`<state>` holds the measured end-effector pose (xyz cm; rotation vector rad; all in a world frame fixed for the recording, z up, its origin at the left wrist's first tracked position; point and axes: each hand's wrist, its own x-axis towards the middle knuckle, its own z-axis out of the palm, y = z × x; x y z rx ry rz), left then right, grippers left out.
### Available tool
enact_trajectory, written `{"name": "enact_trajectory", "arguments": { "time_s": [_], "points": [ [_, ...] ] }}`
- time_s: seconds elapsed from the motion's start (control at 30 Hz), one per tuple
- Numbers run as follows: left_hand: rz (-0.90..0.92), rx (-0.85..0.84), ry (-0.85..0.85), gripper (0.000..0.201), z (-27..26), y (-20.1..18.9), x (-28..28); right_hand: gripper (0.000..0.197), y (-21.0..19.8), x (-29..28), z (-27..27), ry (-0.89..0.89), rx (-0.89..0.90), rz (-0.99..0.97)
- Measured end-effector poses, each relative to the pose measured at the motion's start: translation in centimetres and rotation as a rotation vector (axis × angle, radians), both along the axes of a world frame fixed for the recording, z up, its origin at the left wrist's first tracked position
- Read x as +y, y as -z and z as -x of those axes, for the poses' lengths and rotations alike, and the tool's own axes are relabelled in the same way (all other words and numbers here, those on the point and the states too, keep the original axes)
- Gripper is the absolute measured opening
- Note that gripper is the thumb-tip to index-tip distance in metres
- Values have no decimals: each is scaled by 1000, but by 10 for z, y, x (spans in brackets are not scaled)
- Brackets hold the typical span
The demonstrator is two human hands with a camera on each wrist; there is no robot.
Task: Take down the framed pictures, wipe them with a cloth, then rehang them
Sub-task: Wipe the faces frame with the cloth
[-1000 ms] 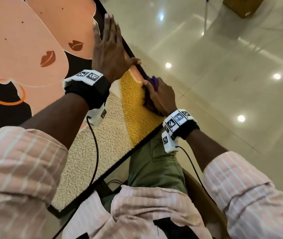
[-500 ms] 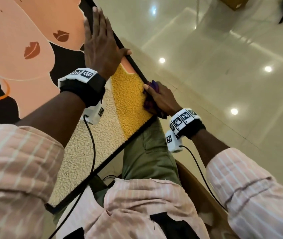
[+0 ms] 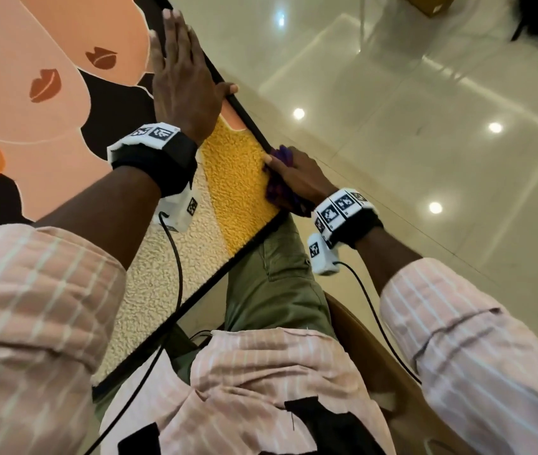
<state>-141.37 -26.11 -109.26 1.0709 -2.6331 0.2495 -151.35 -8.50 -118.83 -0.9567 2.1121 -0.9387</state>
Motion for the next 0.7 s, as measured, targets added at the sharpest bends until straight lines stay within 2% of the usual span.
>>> {"name": "enact_trajectory", "arguments": {
  "time_s": [0.13, 0.2, 0.27, 0.33, 0.4, 0.5, 0.57, 0.63, 0.7],
  "points": [
    [48, -67, -19, 90, -2, -7, 5, 41, -2, -2, -7, 53, -35, 90],
    [85, -130, 67, 78, -3, -6, 15, 38, 10, 20, -13, 67, -34, 80],
    [70, -220, 302, 59, 1, 3, 30, 35, 20, 40, -16, 92, -55, 65],
    [96, -435, 566, 44, 10, 17, 47, 34, 21, 42, -11, 106, -78, 67],
    [136, -612, 715, 41, 21, 25, 62, 38, 16, 40, -3, 115, -115, 82],
    [174, -724, 720, 42, 36, 25, 74, 41, 11, 39, 2, 126, -157, 97],
    [172, -712, 721, 42, 43, 25, 77, 45, 13, 41, 0, 197, -210, 142],
    [170, -677, 707, 42, 47, 24, 79, 47, 11, 44, -3, 381, -380, 271],
    [140, -627, 670, 40, 53, 20, 80, 37, 8, 46, -5, 573, -565, 428]
  ]
}}
